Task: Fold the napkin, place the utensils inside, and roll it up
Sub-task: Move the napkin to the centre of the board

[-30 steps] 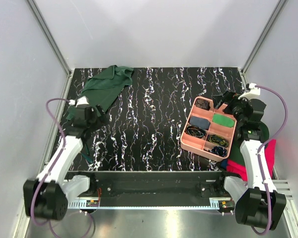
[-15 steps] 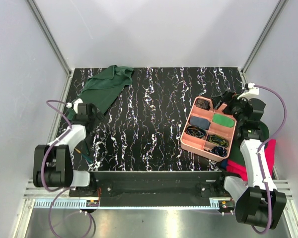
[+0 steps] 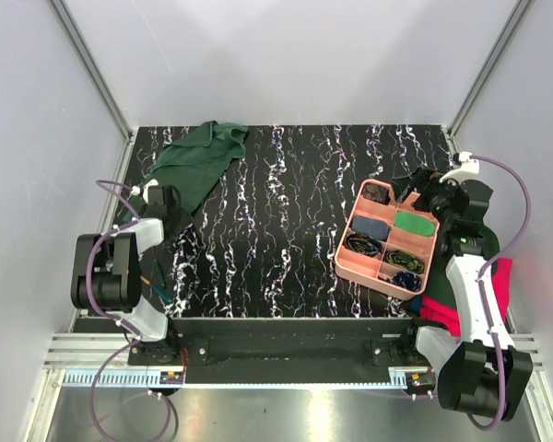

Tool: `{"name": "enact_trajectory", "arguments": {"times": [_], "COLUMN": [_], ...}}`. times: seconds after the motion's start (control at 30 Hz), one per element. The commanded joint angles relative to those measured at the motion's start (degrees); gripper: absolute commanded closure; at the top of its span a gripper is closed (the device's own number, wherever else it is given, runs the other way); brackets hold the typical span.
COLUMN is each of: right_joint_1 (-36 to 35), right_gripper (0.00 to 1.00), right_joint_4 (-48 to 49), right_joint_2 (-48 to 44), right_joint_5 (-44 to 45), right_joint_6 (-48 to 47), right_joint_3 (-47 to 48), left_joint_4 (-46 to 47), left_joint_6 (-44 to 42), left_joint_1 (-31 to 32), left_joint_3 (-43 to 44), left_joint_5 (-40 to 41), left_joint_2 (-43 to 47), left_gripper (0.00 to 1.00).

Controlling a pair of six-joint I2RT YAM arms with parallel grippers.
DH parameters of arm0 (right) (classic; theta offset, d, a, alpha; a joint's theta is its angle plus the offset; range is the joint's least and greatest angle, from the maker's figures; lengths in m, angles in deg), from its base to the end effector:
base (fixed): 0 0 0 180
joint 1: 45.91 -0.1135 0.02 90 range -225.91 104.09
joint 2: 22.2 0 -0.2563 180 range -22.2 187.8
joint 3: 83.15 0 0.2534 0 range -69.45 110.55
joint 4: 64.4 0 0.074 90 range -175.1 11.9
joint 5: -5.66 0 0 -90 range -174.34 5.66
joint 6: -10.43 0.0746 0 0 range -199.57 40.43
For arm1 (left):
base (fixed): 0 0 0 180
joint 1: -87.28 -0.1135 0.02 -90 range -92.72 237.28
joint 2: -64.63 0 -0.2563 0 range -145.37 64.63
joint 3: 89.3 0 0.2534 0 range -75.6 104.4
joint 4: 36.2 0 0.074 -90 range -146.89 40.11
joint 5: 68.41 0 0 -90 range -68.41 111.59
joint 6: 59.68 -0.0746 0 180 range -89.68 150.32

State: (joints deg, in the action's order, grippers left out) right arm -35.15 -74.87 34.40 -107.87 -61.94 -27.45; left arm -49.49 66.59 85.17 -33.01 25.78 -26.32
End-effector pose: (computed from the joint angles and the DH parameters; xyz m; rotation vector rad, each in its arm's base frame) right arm 0.2727 -0.0215 0.2954 0.1397 1.7687 0.4494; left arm 0.3317 0.0177 0.1155 -0.8252 2.2678 -0.1880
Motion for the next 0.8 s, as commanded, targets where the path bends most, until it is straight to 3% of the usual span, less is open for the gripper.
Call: {"name": "enact_trajectory", "arguments": {"times": [0.0, 0.03, 0.1, 0.27, 0.37, 0.5, 0.63, 0.67, 0.7, 0.73, 0.77], "right_joint_1": [-0.04, -0.04, -0.04, -0.04, -1.00, -8.54, -21.10, -22.79, -24.46, -26.48, -29.54], "right_gripper": [0.00, 0.00, 0.00, 0.01, 0.04, 0.05, 0.06, 0.07, 0.08, 0.09, 0.09], "right_joint_4": [-0.50, -0.50, -0.76, -1.29, -2.51, -6.99, -8.41, -8.41, -8.58, -9.02, -10.16], "right_joint_2": [0.44, 0.53, 0.71, 1.14, 3.16, 6.85, 12.73, 15.62, 17.21, 18.62, 21.51], "right_joint_5": [-1.17, -1.26, -1.52, -2.31, -2.84, 3.37, 7.18, 7.53, 8.05, 8.58, 9.02], "right_joint_6": [-1.10, -1.10, -1.10, -1.19, -1.10, -3.38, -3.13, -2.26, -2.16, -2.16, -2.07], "right_joint_3": [2.83, 2.83, 3.09, 3.53, 4.58, 8.08, 12.22, 13.27, 15.63, 17.14, 20.02], "left_joint_4": [4.17, 4.34, 4.43, 4.69, 5.22, 6.01, 6.45, 6.28, 6.01, 5.58, 4.27], "left_joint_6": [-0.59, -0.85, -1.03, -1.47, 0.02, 3.00, 4.16, 4.16, 4.51, 4.94, 5.30], "left_joint_1": [-0.26, -0.26, 0.17, 6.05, 13.16, 20.54, 28.02, 29.69, 29.97, 29.97, 29.97], "left_joint_3": [2.85, 2.94, 2.94, 2.06, 1.88, 2.15, 3.64, 3.90, 4.08, 3.82, 3.30], "left_joint_5": [-2.16, -2.51, -3.74, -3.48, -3.83, -3.83, -3.83, -5.57, -6.11, -7.69, -7.44], "left_joint_2": [-1.67, -1.94, -2.29, -1.50, -2.03, -3.52, -5.10, -4.93, -4.50, -3.53, -0.13], "left_gripper": [0.76, 0.89, 1.00, 1.00, 1.00, 1.00, 0.98, 0.93, 0.80, 0.47, 0.31]}}
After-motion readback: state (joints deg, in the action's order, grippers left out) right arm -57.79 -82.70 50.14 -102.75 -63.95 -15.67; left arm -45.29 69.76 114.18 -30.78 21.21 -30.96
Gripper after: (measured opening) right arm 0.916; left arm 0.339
